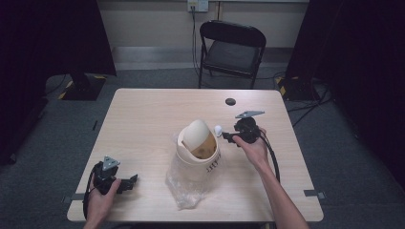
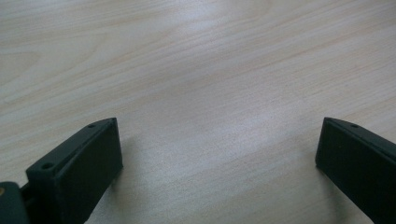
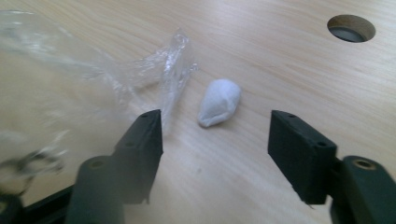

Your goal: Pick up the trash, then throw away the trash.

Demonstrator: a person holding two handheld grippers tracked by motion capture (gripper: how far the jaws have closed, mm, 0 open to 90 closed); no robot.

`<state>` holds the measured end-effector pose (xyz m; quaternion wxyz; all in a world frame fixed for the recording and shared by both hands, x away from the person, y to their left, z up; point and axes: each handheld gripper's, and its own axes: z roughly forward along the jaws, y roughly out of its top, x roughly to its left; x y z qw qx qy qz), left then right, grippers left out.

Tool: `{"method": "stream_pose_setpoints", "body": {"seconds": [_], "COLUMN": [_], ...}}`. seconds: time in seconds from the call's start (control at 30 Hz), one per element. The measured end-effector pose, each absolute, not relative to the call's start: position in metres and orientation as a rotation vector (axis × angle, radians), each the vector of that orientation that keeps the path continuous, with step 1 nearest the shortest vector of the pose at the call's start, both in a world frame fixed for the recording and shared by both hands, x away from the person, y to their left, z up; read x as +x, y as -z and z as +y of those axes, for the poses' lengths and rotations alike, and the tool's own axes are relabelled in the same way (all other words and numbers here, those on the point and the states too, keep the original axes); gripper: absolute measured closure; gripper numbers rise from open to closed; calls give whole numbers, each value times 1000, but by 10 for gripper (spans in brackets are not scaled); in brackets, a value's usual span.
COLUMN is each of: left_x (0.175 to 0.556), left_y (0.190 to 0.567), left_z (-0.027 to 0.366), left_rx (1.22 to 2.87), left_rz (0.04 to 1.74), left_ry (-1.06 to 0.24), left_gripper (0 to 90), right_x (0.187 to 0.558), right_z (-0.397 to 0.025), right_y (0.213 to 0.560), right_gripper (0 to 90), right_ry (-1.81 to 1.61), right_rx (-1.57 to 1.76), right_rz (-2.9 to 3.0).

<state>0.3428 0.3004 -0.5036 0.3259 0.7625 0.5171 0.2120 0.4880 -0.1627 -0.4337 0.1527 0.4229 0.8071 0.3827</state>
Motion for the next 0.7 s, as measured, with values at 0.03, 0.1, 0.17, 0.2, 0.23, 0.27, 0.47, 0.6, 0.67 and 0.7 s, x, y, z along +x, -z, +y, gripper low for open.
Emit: {"method": "stream_pose_setpoints", "body": {"seconds": [0.03, 0.1, 0.17, 0.2, 0.23, 0.27, 0.47, 0.6, 0.67, 0.7], "left_x": [343, 343, 343, 343, 343, 343, 343, 343, 343, 343], "left_y": [504, 504, 504, 504, 504, 504, 504, 504, 504, 504], "left_z": [300, 300, 301, 301, 301, 301, 300, 301, 301, 301], "left_rx": [1998, 1998, 2000, 2000, 2001, 2001, 1998, 2001, 2000, 2000], "left_rz": [1355, 1355, 1354, 1354, 1354, 1354, 1355, 1354, 1354, 1354], "left_ry": [-555, -556, -556, -557, -556, -556, -556, -557, -557, -557], "left_gripper": [0, 0, 0, 0, 0, 0, 0, 0, 0, 0], "right_x": [492, 501, 511, 515, 518, 522, 534, 538, 541, 543], "right_z": [-162, -158, -154, -152, -151, -149, -138, -136, -137, -137], "right_y": [436, 442, 446, 448, 450, 451, 464, 470, 474, 476], "right_gripper": [386, 406, 413, 413, 413, 413, 423, 439, 450, 463], "right_ry": [-1098, -1081, -1066, -1072, -1077, -1070, -1039, -1035, -1031, -1030], "right_rx": [1206, 1213, 1207, 1209, 1207, 1206, 1215, 1233, 1262, 1264], "right_rz": [2320, 2324, 2330, 2331, 2331, 2338, 2373, 2373, 2377, 2384]}}
